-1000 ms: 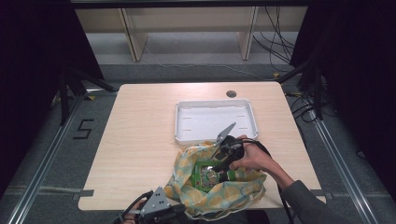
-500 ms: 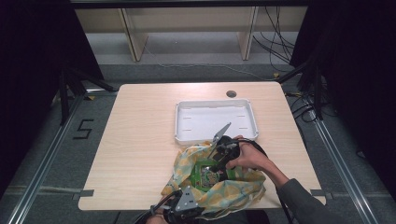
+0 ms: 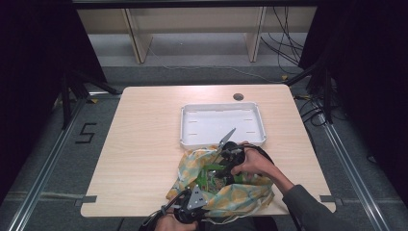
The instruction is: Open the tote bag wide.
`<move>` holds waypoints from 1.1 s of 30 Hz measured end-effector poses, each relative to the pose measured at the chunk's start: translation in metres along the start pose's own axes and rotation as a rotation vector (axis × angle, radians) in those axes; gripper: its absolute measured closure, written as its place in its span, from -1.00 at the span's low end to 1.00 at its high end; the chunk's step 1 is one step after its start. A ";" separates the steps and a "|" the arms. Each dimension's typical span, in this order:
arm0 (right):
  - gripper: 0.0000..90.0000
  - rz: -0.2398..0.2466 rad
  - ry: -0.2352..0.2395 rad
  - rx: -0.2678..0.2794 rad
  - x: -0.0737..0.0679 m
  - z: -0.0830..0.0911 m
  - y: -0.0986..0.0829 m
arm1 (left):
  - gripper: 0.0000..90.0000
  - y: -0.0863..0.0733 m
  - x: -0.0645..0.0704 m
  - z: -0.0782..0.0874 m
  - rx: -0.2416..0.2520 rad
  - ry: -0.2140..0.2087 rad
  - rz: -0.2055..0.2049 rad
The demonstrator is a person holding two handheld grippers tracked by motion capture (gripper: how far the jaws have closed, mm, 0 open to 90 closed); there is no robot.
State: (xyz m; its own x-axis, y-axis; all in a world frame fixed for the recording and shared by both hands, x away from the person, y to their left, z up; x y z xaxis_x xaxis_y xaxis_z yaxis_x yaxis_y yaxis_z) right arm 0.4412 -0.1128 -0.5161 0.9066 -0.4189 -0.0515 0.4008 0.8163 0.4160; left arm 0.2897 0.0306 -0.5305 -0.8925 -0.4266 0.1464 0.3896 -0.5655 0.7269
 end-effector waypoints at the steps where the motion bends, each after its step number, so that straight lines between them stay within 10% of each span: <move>1: -0.08 0.012 0.024 0.016 0.000 -0.002 0.000 | 0.91 0.001 -0.002 0.000 0.001 0.012 -0.017; 23: 0.02 -0.095 0.109 -0.028 -0.007 0.001 -0.002 | 0.98 0.003 -0.013 -0.016 -0.008 0.034 0.032; 33: 0.22 -0.068 0.130 0.033 -0.006 0.015 0.003 | 0.98 0.003 -0.015 -0.016 -0.021 0.047 0.021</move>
State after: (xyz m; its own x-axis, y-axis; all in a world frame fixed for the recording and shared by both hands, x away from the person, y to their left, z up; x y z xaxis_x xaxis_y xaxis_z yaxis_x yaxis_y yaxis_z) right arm 0.4345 -0.1137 -0.5014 0.8878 -0.4160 -0.1969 0.4593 0.7732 0.4372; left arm 0.3080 0.0241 -0.5406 -0.8726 -0.4709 0.1298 0.4133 -0.5704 0.7098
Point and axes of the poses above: each handheld gripper's, and its own axes: z roughly backward along the jaws, y roughly out of its top, x roughly to its right, the point moved 4 cm from there along -z, roughly forward along the jaws, and after that the axes turned 9 degrees about -y, right-handed, at the moved point
